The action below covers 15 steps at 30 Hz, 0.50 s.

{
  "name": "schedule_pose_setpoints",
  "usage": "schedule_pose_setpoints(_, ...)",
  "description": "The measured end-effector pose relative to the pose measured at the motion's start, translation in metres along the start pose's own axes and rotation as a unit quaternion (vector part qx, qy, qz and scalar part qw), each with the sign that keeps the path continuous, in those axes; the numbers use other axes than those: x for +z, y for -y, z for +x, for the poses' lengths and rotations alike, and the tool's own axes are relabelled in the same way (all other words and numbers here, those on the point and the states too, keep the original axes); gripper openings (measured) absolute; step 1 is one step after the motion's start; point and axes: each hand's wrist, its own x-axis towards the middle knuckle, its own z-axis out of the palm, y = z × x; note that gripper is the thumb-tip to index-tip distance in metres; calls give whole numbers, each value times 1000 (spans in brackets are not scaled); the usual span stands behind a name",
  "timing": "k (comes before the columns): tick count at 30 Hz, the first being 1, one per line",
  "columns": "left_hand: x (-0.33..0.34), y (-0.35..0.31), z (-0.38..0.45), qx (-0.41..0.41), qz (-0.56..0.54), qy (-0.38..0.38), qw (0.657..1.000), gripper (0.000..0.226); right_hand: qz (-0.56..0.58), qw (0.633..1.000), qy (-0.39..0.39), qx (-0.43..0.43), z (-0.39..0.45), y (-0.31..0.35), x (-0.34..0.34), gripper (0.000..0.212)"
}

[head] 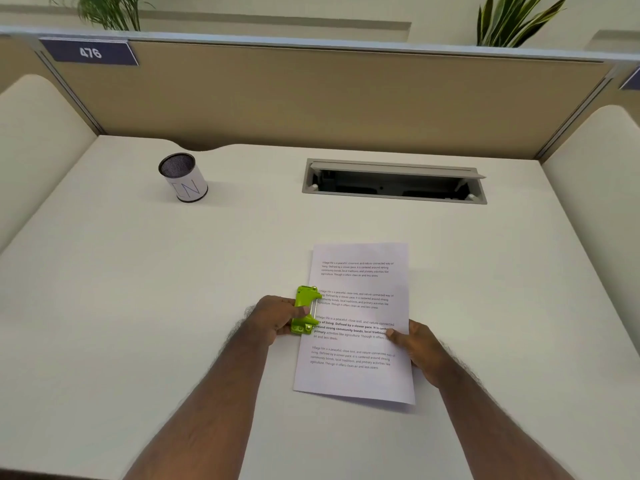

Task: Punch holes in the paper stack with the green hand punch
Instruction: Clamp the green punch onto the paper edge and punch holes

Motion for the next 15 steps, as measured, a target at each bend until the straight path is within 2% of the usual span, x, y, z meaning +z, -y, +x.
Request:
schedule_pose_setpoints(7, 2, -3, 3, -26, 1, -24, 999, 9, -3, 1000, -5, -4, 1, -1, 1, 28)
schedule_pose_setpoints(15, 5, -3, 9, -28, 24, -51, 998, 12, 0, 1000, -11, 3, 1, -1, 1, 27)
